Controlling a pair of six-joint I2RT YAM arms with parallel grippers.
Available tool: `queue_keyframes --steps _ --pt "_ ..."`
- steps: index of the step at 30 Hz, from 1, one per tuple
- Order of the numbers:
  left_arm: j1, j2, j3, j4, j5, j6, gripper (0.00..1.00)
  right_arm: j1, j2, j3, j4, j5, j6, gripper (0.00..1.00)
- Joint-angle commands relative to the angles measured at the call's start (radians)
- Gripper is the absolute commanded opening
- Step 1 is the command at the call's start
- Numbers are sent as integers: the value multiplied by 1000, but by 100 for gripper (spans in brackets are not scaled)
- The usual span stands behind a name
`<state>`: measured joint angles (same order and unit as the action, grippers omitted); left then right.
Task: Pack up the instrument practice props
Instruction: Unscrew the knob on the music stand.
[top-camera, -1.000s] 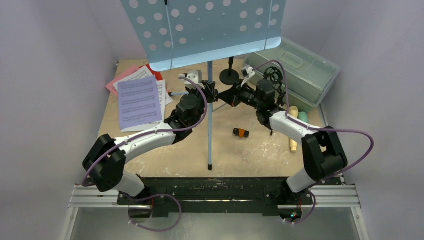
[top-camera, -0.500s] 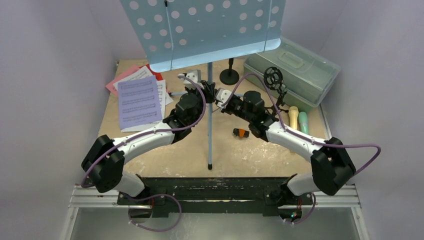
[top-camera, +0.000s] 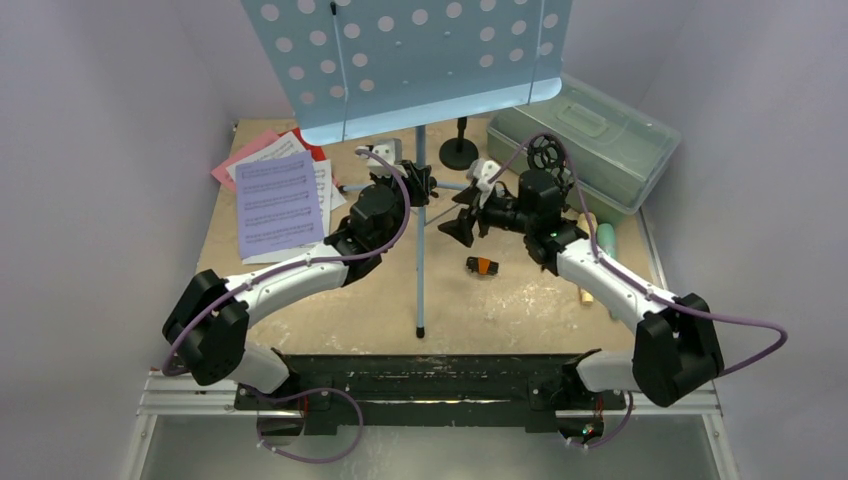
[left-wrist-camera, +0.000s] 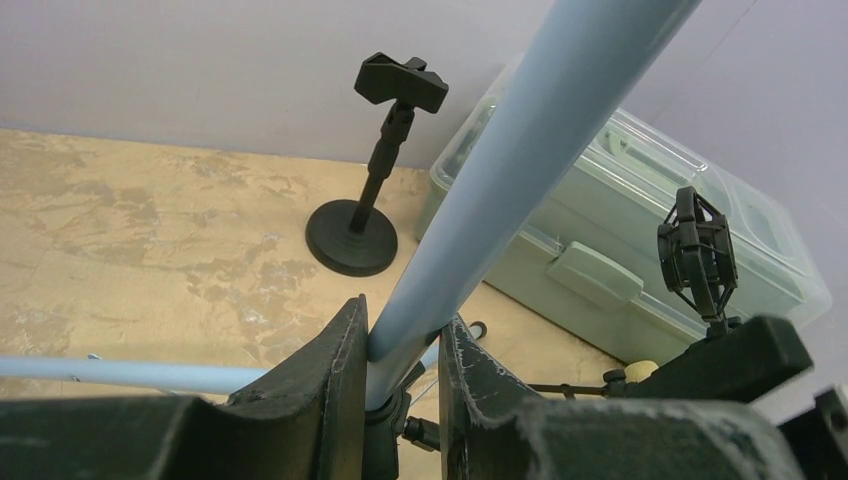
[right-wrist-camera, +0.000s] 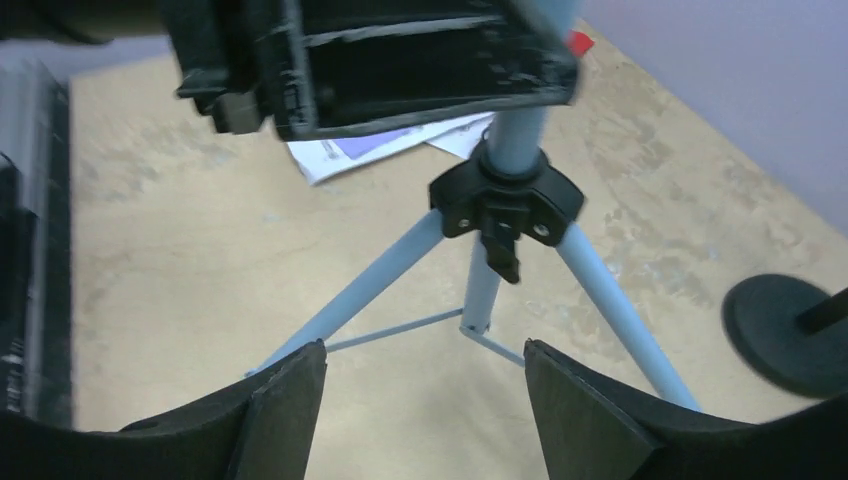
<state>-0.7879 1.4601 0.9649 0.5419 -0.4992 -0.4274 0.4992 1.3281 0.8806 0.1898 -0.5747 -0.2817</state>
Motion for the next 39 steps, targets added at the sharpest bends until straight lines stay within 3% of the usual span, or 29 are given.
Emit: queue_keyframes --steps 1,3,8,16,30,39 --pt "5 -27 -4 0 41 -152 0 -124 -20 -31 185 -306 457 78" --pt "7 -28 -9 5 43 -153 0 -143 -16 -75 304 -331 579 86" --pt "8 -33 -20 10 52 -154 0 -145 30 -144 589 -314 919 93" --pt "9 -33 -29 31 59 -145 0 -142 58 -154 567 -114 1251 93" --pt "9 -50 -41 37 67 -138 0 -61 168 -191 733 41 1491 92" --pt "9 -49 -49 41 71 -143 0 -61 259 -171 828 97 1662 77"
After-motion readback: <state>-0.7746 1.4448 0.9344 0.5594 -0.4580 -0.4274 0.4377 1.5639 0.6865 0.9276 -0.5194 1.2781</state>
